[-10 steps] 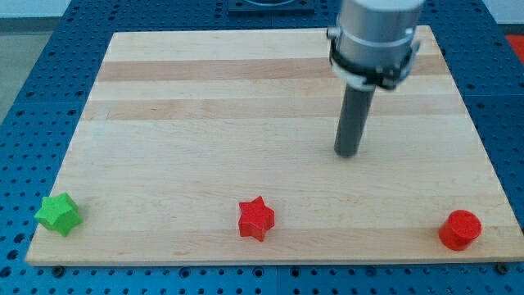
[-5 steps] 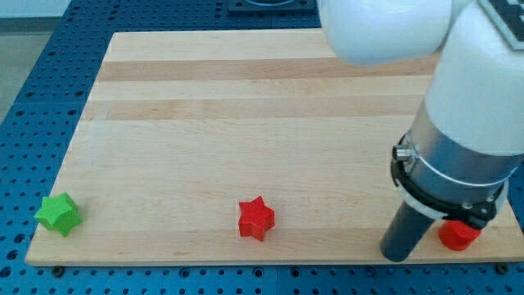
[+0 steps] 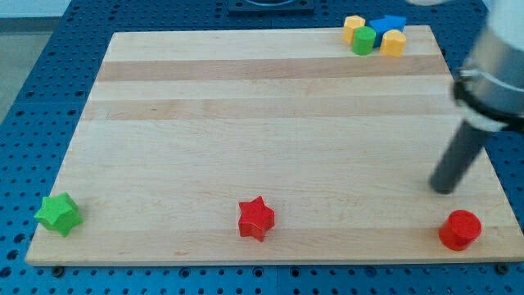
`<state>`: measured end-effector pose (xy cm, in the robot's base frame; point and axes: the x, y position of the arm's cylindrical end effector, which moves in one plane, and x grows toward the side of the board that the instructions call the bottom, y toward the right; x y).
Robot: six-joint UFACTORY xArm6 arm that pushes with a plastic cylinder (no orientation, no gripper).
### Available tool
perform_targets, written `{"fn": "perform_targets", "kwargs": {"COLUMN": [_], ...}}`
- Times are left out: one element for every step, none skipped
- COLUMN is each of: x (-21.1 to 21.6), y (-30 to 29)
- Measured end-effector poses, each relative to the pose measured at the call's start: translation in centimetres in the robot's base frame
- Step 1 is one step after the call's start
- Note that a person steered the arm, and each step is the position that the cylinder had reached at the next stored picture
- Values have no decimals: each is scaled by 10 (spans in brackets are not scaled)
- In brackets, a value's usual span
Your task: Push the red circle into the yellow heart
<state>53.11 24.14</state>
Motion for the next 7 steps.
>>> {"fn": "perform_targets", "kwargs": {"x": [29, 83, 87, 87, 87, 86, 86], "y": [58, 72, 59, 23, 2, -10, -46]}}
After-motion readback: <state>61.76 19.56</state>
